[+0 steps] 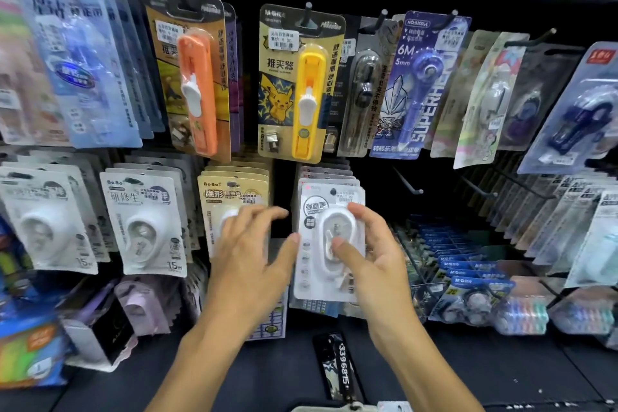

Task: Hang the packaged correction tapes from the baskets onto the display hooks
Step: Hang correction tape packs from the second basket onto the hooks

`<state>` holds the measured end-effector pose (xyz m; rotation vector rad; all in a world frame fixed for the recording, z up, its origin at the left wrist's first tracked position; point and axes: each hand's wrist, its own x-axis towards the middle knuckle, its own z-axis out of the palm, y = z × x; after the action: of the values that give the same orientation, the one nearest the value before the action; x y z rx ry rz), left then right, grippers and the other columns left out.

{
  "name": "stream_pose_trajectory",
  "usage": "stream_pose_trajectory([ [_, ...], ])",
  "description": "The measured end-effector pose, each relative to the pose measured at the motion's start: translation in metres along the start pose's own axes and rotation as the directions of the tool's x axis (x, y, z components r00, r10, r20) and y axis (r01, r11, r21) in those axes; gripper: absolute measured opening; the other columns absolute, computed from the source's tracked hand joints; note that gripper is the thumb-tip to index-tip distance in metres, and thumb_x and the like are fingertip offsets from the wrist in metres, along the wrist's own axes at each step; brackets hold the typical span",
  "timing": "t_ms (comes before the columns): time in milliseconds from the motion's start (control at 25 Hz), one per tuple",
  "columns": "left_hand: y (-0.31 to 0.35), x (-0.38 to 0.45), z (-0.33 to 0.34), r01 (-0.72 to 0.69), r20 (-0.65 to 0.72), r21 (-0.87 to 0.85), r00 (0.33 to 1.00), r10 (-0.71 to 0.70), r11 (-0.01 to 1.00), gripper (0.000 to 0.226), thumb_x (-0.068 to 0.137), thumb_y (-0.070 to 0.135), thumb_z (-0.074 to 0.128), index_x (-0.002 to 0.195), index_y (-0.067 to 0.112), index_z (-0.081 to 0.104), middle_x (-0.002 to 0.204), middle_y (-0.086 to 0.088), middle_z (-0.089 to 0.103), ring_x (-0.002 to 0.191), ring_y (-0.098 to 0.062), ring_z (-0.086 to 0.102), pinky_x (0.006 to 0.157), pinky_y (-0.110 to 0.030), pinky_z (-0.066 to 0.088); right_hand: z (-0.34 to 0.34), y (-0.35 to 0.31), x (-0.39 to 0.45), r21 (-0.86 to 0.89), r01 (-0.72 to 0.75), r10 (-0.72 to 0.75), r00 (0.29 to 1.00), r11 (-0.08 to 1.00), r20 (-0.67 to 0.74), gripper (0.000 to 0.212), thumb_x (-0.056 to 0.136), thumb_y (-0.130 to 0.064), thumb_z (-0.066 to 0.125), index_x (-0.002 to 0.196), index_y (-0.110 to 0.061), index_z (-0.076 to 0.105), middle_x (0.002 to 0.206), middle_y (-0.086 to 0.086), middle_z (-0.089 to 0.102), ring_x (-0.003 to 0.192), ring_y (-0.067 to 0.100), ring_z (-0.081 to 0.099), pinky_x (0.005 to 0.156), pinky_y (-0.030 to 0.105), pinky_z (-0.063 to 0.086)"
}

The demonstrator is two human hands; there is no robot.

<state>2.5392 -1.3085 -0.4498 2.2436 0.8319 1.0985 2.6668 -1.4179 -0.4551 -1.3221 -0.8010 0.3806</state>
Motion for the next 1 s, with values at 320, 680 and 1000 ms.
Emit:
stream_pose_trajectory([
  [320,-0.013,0.001,-0.004,0.061,0.142,0.318,0.984,-0.111,0.946,0.076,0.096,0.042,0.059,0.16,0.034,0.019,0.167,0.021,-0.019,0.155,-0.008,-0.014,0.125,-0.044,0.004,0.006,0.009,0.022,-0.626,0.169,-0.242,0.97,0.761,-0.033,0.047,0.097,-0.033,0.064,0.141,-0.029,0.05,0.133,-0.005,0.048,0.103,0.006,0.054,0.086,0.025,0.047],
  [680,-0.024,0.004,-0.005,0.01,0.206,0.337,0.975,-0.084,0.941,0.079,0.098,0.041,0.057,0.162,0.032,0.012,0.164,0.02,-0.027,0.149,-0.001,-0.025,0.125,-0.038,0.001,-0.002,0.052,0.055,-0.894,0.423,0.101,0.893,0.146,0.439,0.077,0.102,-0.02,0.048,0.163,-0.023,0.001,0.169,-0.009,-0.015,0.157,0.022,0.0,0.124,0.045,0.013],
  [1000,-0.004,-0.039,0.033,-0.135,0.393,0.263,0.919,0.022,0.955,0.044,0.092,0.026,0.064,0.135,0.018,0.057,0.131,-0.007,0.06,0.119,-0.03,0.053,0.1,-0.041,0.043,-0.071,0.103,-0.056,-0.812,0.172,0.245,0.901,0.557,0.359,0.038,0.1,-0.017,0.055,0.137,-0.016,0.059,0.151,0.002,0.05,0.138,0.025,0.048,0.11,0.04,0.042],
])
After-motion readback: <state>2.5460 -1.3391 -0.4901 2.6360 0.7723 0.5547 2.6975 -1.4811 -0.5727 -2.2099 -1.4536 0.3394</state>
